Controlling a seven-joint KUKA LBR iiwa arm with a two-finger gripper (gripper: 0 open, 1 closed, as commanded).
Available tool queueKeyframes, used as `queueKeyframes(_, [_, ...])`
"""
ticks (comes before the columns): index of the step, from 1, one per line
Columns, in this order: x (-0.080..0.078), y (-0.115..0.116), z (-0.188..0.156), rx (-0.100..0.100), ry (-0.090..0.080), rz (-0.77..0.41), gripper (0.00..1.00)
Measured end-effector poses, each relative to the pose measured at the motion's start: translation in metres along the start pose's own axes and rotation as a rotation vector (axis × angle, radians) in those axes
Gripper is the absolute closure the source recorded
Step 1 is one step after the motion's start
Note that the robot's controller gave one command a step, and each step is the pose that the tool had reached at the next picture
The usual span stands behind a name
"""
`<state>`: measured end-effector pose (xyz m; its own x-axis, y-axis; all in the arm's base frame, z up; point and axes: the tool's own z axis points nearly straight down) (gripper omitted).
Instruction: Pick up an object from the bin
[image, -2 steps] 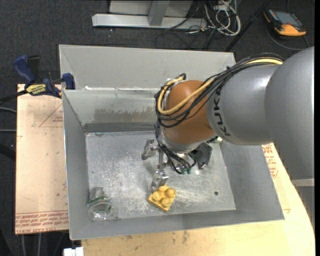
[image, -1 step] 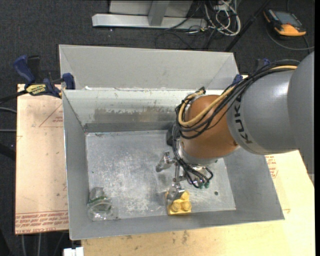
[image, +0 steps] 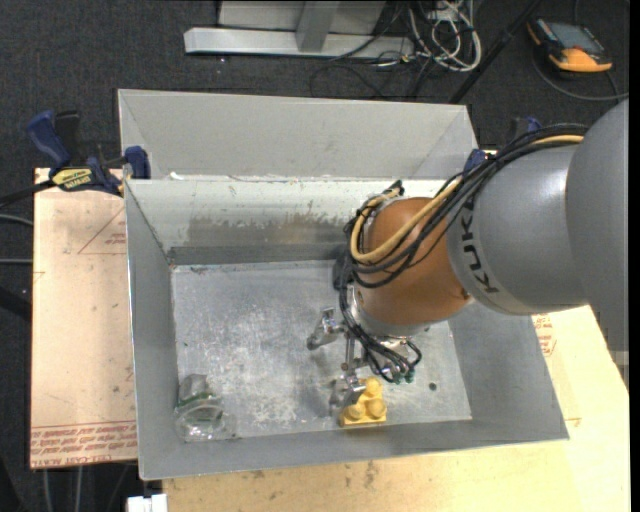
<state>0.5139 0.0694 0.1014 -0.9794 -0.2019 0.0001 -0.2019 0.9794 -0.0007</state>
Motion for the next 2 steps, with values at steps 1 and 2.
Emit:
queueKeyframes(1, [0.003,-0.028,-0.002,-0.004,-0.003,-0.271,0.0])
queueKeyframes(2, [0.033,-0.05,0.008,-0.001,-0.003,-0.22,0.0])
